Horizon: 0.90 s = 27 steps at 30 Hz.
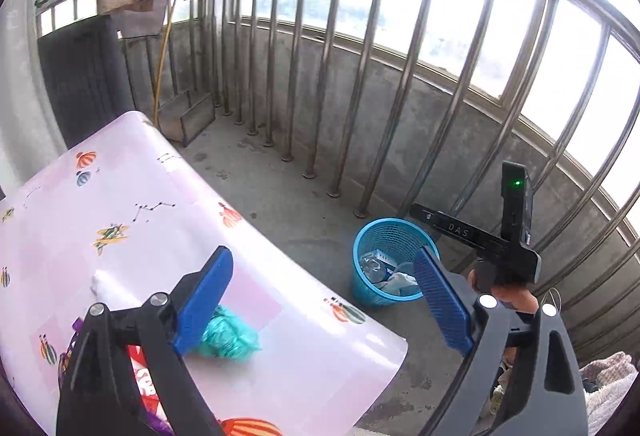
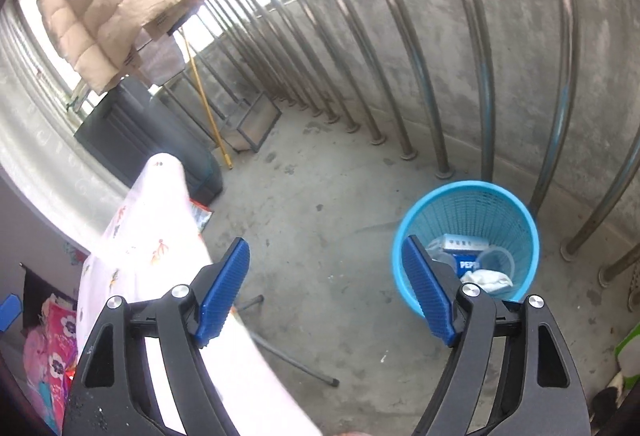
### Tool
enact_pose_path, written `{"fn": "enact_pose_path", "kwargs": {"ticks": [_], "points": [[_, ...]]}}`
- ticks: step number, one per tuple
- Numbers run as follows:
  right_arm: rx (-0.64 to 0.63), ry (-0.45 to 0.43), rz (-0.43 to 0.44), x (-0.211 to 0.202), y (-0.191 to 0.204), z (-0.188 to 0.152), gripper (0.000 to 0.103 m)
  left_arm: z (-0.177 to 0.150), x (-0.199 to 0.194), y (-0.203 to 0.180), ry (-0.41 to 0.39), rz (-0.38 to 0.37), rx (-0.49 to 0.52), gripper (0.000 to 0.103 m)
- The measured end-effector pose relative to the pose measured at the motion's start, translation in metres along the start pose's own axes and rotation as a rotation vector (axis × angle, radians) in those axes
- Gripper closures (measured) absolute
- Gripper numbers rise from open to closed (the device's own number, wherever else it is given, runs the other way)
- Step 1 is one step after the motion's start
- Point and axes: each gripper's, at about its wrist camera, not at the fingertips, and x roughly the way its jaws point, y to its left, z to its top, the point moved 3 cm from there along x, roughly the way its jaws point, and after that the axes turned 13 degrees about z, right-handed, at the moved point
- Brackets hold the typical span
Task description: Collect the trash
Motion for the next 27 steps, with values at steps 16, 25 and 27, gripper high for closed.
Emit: {"fn": "enact_pose_path", "kwargs": {"ticks": [16,25,27], "points": [[-0.528,0.031,0.042,0.007,0.210,-0.078,0.008,-0.148,-0.109,0.204,0.031,0.288,-0.503,0.006],[-0.750,-0.031,0.006,-0.012,0.236,-0.092,0.008,-0.189,-0.147,0.242,-0.046,0.312,-0.651,0.006],[-0.744,-0.019,0.081,-0.016,0.233,-0.092,0.008,-0.196,-0.152,0.247,-0.062,0.299,-0.681,0.006]]}}
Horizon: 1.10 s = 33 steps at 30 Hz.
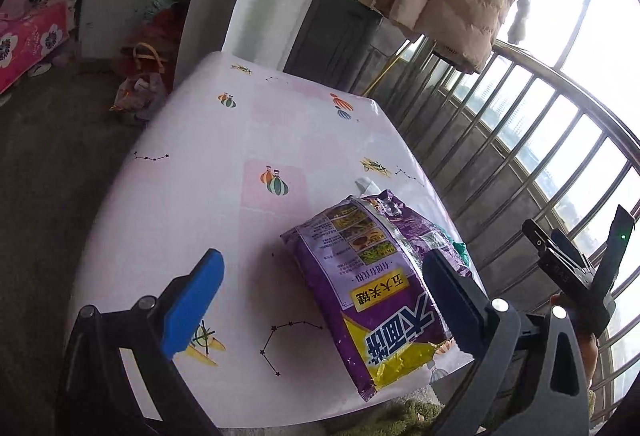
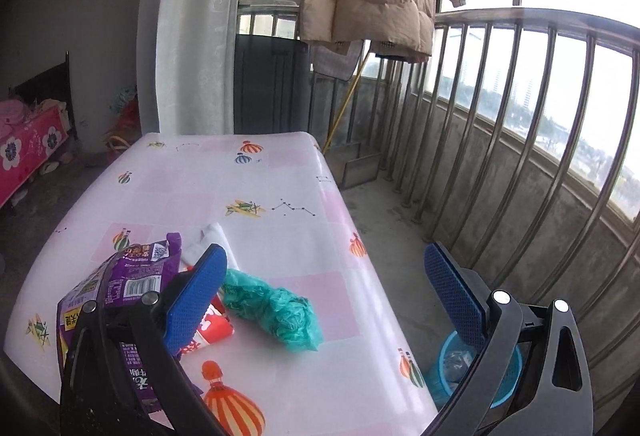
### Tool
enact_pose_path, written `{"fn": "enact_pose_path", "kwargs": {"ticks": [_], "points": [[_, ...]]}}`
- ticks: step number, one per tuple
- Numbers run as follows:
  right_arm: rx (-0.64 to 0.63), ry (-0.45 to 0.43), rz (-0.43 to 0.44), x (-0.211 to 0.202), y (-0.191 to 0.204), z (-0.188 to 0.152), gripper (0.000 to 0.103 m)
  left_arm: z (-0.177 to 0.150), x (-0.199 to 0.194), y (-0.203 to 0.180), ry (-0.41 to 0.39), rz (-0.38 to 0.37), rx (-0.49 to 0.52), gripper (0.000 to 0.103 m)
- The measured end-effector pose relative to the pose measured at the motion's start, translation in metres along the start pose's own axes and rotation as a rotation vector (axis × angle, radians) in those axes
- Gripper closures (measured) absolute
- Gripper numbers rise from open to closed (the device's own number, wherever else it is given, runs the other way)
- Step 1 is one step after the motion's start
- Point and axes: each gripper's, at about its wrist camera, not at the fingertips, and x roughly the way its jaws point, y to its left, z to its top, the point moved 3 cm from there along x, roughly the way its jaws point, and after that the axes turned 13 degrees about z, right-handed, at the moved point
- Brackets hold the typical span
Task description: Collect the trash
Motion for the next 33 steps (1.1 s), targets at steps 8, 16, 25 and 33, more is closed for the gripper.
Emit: {"fn": "enact_pose_path", "kwargs": {"ticks": [8,16,25,33], "points": [[0.064,0.054,0.229,0.007,0.017,-0.005,0.008,-0.016,0.003,0.018,0.002,-0.038,-0.076,0.006],[0.137,0.153,0.397,0.028,0.049,-0.002,0.022,-0.029,0.022,0.009,0.024,-0.101,-0.053,0.006],[0.122,0.298,0.476,0.058,0.082,-0.025,0.060,-0.040,0.050,-0.002,0.103,-0.244,-0.068,0.017],[0.157,0.377,0.482,0.068,0.079,-0.047,0.073,-0.045,0.082,0.002,0.218,-0.336,-0.182,0.041]]}}
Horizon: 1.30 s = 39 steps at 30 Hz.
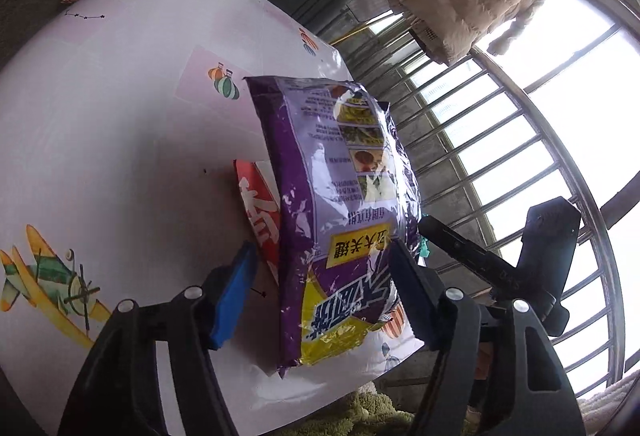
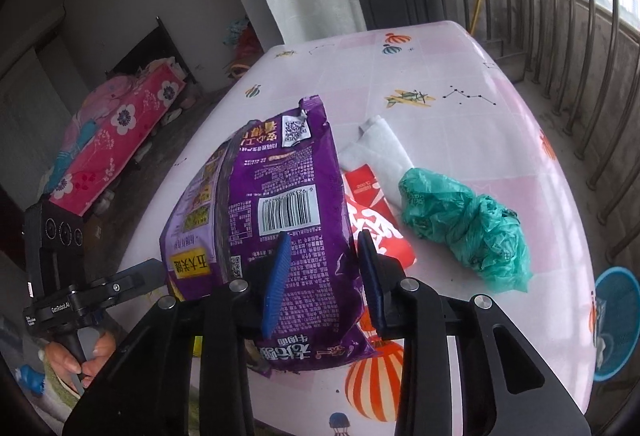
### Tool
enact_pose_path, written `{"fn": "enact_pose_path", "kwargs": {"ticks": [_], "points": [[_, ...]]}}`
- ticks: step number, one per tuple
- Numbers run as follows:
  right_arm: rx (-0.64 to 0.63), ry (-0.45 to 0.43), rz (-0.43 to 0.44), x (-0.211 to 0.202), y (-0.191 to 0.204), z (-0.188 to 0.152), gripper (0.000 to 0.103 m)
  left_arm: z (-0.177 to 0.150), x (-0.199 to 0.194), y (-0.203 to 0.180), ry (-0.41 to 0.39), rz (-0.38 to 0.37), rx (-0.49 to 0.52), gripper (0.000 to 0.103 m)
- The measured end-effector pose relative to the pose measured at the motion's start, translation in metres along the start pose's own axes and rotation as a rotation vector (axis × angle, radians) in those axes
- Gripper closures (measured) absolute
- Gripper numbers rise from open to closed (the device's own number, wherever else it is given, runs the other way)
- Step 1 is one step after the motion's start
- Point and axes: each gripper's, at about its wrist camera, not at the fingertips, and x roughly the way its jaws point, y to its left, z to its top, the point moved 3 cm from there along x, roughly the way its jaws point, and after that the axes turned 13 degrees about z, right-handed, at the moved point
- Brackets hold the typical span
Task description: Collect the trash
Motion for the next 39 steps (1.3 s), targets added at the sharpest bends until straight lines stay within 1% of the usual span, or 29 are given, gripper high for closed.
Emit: {"fn": "enact_pose_path", "kwargs": {"ticks": [3,5,8,11,12,14,16,18,21,24,26,29,31,32,33,35,37,39], "points": [[0.010,0.013,0.005,0.003,-0.003,-0.003,0.075,0.005,-0.004,-0.001,-0.017,-0.053,-0.028,0.047],[0.018,0.015,0.007,0.004,-0.006,-0.005,0.075,0.008,-0.009,-0.004,-0.045,-0.073,-0.019,0.049],[0.028,0.015,0.014,0.004,-0.008,-0.007,0.075,0.013,-0.015,-0.009,-0.075,-0.072,0.000,0.055],[0.038,0.016,0.027,0.005,-0.010,-0.009,0.075,0.016,-0.016,-0.013,-0.083,-0.064,0.016,0.063],[0.039,0.017,0.032,0.005,-0.009,-0.010,0.075,0.016,-0.016,-0.014,-0.085,-0.065,0.020,0.067],[0.034,0.018,0.040,0.006,-0.008,-0.011,0.075,0.016,-0.018,-0.016,-0.088,-0.070,0.027,0.072],[0.028,0.017,0.048,0.005,-0.006,-0.011,0.075,0.016,-0.020,-0.018,-0.094,-0.072,0.038,0.083],[0.024,0.016,0.052,0.005,-0.006,-0.011,0.075,0.016,-0.023,-0.022,-0.103,-0.072,0.055,0.091],[0.018,0.004,0.051,-0.002,-0.007,-0.011,0.075,0.017,-0.029,-0.028,-0.122,-0.097,0.078,0.099],[0.015,-0.038,0.016,-0.019,-0.016,-0.009,0.075,0.018,-0.035,-0.033,-0.147,-0.114,0.092,0.100],[0.024,-0.076,-0.028,-0.032,-0.027,-0.007,0.075,0.019,-0.037,-0.033,-0.160,-0.112,0.093,0.101],[0.058,-0.104,-0.099,-0.047,-0.049,-0.005,0.069,0.019,-0.037,-0.029,-0.162,-0.104,0.088,0.101],[0.075,-0.103,-0.137,-0.052,-0.062,-0.005,0.059,0.020,-0.036,-0.027,-0.159,-0.099,0.080,0.101],[0.078,-0.099,-0.150,-0.052,-0.066,-0.005,0.056,0.020,-0.036,-0.026,-0.160,-0.096,0.077,0.101],[0.075,-0.085,-0.157,-0.052,-0.070,-0.006,0.050,0.020,-0.037,-0.024,-0.162,-0.094,0.075,0.101],[0.066,-0.069,-0.179,-0.050,-0.075,-0.006,0.047,0.020,-0.037,-0.022,-0.165,-0.091,0.071,0.101],[0.055,-0.058,-0.181,-0.046,-0.080,-0.004,0.040,0.021,-0.038,-0.020,-0.166,-0.088,0.067,0.101],[0.043,-0.044,-0.189,-0.039,-0.085,0.000,0.039,0.021,-0.037,-0.019,-0.166,-0.087,0.065,0.101]]}}
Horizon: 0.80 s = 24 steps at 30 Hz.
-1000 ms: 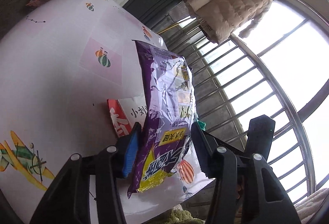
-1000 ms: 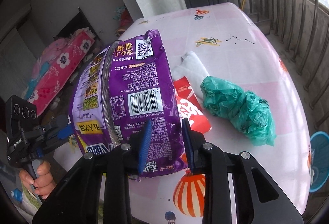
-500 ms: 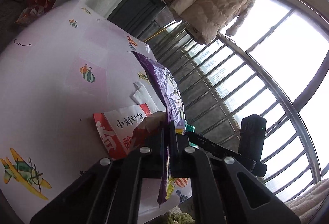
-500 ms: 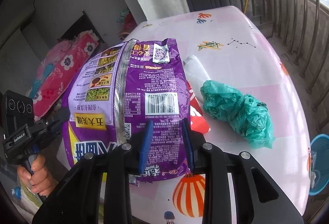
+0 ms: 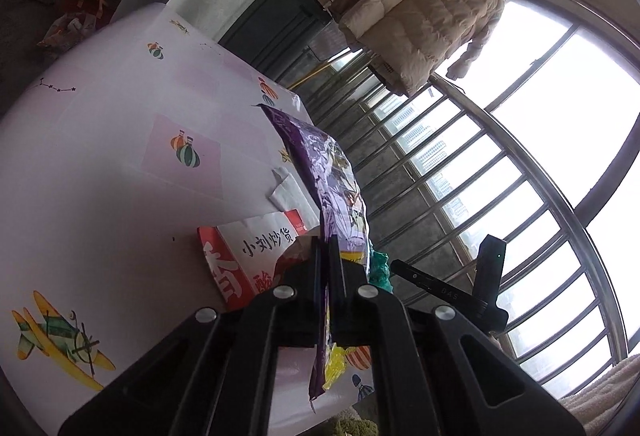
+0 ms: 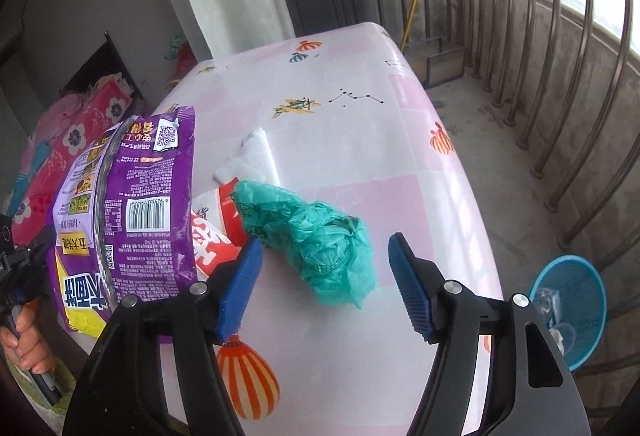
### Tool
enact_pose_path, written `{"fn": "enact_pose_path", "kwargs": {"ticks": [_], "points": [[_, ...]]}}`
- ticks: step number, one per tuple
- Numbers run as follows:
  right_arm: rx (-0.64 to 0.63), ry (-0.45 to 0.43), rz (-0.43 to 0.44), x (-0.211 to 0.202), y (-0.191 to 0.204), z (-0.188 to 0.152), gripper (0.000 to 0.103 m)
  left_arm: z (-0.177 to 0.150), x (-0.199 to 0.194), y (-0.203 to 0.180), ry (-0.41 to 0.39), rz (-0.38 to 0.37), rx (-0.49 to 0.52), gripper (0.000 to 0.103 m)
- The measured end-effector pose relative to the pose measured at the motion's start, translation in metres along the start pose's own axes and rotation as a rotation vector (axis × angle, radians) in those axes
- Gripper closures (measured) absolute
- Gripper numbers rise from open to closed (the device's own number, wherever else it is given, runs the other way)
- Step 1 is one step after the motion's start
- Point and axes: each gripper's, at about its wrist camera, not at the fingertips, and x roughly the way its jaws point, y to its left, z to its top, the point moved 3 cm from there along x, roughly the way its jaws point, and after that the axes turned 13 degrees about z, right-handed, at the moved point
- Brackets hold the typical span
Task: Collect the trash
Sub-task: 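Grasp the green plastic bag with the right tool while the left tool holds the purple bag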
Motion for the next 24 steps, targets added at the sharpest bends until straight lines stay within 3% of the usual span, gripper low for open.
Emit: {"fn": "enact_pose_path", "kwargs": {"ticks": [2,6,8,13,24], "points": [[-0.012,0.022,0.008,0.011,-0.004,0.003,0.034,0.000,0.001,0.000,0.002,-0.005,-0.003,0.101],[0.001,0.094,-0.014,0.033,-0.014,0.003,0.034,0.000,0.000,0.000,-0.004,-0.018,-0.008,0.101],[0.034,0.106,0.017,0.038,-0.018,0.001,0.036,0.000,-0.001,-0.001,-0.009,-0.024,-0.006,0.101],[0.050,0.098,0.058,0.033,-0.017,0.000,0.055,0.001,-0.001,0.001,-0.010,-0.036,-0.010,0.101],[0.098,-0.005,0.031,-0.004,-0.024,0.002,0.060,0.013,-0.021,-0.022,-0.067,-0.123,0.012,0.102]]}}
